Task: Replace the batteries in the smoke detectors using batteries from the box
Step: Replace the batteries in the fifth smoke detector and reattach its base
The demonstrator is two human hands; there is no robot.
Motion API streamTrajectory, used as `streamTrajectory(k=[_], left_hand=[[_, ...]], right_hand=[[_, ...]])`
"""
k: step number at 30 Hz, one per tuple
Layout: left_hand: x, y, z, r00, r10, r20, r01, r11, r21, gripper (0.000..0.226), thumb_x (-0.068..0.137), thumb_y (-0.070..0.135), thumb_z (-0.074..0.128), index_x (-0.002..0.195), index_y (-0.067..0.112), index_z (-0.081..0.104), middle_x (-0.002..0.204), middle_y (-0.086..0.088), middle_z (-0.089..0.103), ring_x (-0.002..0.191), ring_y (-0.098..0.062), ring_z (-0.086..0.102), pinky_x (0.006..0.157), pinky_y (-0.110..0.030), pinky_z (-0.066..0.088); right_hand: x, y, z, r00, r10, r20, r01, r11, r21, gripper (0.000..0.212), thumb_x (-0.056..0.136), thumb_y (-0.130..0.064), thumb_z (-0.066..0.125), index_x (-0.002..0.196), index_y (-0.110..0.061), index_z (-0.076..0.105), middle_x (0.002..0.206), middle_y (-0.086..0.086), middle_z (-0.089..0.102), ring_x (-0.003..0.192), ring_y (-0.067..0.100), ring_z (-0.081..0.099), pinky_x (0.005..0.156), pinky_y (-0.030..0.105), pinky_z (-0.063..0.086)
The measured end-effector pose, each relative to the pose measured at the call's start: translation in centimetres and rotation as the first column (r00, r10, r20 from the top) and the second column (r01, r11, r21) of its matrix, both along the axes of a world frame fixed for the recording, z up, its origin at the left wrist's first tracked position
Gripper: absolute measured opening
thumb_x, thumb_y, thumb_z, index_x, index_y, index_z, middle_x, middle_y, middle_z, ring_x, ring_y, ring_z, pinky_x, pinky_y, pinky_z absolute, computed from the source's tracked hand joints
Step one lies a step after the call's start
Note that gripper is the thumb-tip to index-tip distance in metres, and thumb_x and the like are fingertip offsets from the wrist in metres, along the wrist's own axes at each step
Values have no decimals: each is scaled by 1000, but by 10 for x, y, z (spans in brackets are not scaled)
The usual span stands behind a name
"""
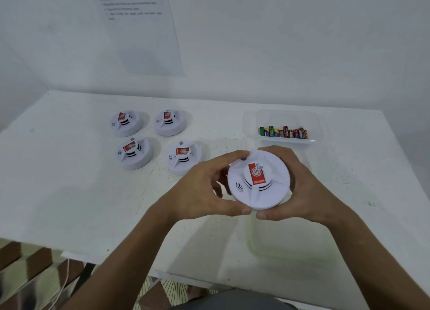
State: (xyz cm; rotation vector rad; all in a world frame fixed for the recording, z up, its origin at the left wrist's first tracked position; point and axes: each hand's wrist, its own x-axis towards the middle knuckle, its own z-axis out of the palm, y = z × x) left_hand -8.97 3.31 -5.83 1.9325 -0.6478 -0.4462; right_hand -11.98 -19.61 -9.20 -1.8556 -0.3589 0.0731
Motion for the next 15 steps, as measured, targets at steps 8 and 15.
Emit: streamTrajectory(k=[8,15], left_hand=[[4,7,4,996,58,63,-60,998,30,85,58,24,93,132,37,53,89,7,69,62,-4,44,61,-15,46],[4,10,5,998,61,-17,-61,998,-12,82,56,7,92,130,16,58,80,30,67,60,6,54,63,-5,43]], right_hand=[[1,6,1,998,-19,56,24,996,-90,105,43,-41,91,138,-30,46,135,-3,44,128,9,45,92,13,48],[1,10,-2,1000,-8,25,9,999,-40,105,45,-22,95,139,-21,48,134,-3,49,128,12,48,96,15,46]])
